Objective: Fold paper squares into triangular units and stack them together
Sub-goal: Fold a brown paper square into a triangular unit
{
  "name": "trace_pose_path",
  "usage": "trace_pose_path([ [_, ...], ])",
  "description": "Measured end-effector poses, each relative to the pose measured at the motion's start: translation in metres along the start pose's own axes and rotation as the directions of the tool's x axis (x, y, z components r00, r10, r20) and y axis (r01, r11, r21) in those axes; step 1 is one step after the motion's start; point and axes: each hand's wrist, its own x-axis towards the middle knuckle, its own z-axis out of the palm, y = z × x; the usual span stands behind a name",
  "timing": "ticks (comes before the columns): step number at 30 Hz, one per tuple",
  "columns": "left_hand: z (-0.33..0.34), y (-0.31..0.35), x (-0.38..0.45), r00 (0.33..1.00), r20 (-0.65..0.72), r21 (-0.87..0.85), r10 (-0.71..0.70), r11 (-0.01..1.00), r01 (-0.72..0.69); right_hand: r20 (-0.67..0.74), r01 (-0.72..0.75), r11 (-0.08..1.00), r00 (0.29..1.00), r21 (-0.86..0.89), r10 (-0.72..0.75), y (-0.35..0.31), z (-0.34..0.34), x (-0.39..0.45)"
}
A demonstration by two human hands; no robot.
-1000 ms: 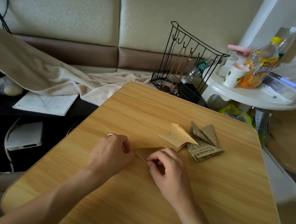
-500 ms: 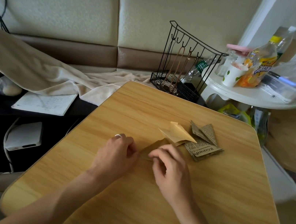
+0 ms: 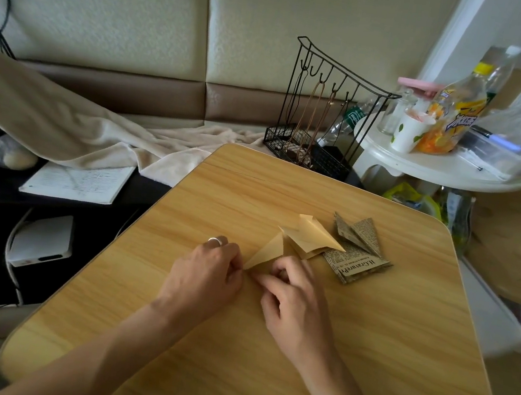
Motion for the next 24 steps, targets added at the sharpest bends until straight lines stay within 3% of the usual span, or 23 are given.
trace_pose_path([
  [18,-0.012,-0.001,-0.001,0.997,0.0,0.052,0.077,0.996,-0.077,0.052,-0.036,0.999,0.998,-0.036,0.038,-0.002,0.001,0.0],
  [24,-0.01,-0.003,-0.001,1.0,0.012,-0.061,0.019,0.998,-0.019,0.036,-0.027,0.999,0.999,-0.032,0.028,0.001,0.003,-0.001],
])
